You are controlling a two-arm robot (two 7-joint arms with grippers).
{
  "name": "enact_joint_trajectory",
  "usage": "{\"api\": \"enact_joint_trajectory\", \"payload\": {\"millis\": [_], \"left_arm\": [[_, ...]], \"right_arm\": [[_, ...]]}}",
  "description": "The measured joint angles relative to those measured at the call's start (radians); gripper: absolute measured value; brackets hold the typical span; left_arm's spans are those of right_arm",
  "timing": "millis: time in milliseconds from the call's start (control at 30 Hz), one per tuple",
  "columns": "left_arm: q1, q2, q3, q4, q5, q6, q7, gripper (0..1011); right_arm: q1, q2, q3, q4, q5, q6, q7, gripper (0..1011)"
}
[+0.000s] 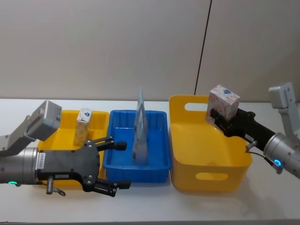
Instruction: Bimanual collaborative sorting of washing and personal care products
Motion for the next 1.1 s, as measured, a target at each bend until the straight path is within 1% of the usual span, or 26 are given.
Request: {"api": "enact_joint_trajectory", "payload": {"millis": [167, 267, 367, 467, 567, 600, 633, 733, 767, 900, 1000, 1100], "left_arm": [[0.000, 0.000, 0.000, 0.000, 0.000, 0.000, 0.000, 1002], [0.000, 0.000, 0.000, 0.000, 0.000, 0.000, 0.000, 1002], [0.000, 0.000, 0.000, 0.000, 0.000, 0.000, 0.000, 1001], [0.000, 0.000, 0.000, 0.000, 0.000, 0.000, 0.000, 1001], [0.000, 0.000, 0.000, 0.000, 0.000, 0.000, 0.000, 1001], [0.000, 0.000, 0.000, 0.000, 0.000, 0.000, 0.000, 1001], [0.000, 0.000, 0.000, 0.000, 0.000, 0.000, 0.000, 1001], [0.000, 0.000, 0.000, 0.000, 0.000, 0.000, 0.000, 1001], [0.000, 0.000, 0.000, 0.000, 0.000, 0.000, 0.000, 1001], [0.000, 0.000, 0.000, 0.000, 0.000, 0.000, 0.000, 1001], [0.000, 0.000, 0.000, 0.000, 0.000, 0.000, 0.000, 1001], [0.000, 0.000, 0.000, 0.000, 0.000, 0.000, 0.000, 1001]], "right_arm": [[0.010, -0.027, 0.007, 0.014, -0.018, 0.026, -0.073, 362], [0.024, -0.053, 0.008, 0.031, -0.037, 0.046, -0.135, 363], [0.034, -0.070, 0.008, 0.044, -0.051, 0.060, -0.177, 362], [0.058, -0.105, 0.003, 0.075, -0.076, 0.080, -0.239, 363], [0.077, -0.131, -0.003, 0.100, -0.095, 0.093, -0.285, 362], [0.077, -0.131, -0.003, 0.100, -0.095, 0.093, -0.285, 362], [0.093, -0.148, -0.007, 0.120, -0.108, 0.099, -0.309, 362], [0.108, -0.164, -0.013, 0.142, -0.118, 0.103, -0.321, 363], [0.121, -0.175, -0.018, 0.161, -0.125, 0.104, -0.327, 363], [0.150, -0.197, -0.026, 0.201, -0.136, 0.105, -0.330, 363], [0.182, -0.222, -0.034, 0.247, -0.147, 0.104, -0.332, 363], [0.200, -0.235, -0.038, 0.272, -0.153, 0.104, -0.333, 363]]}}
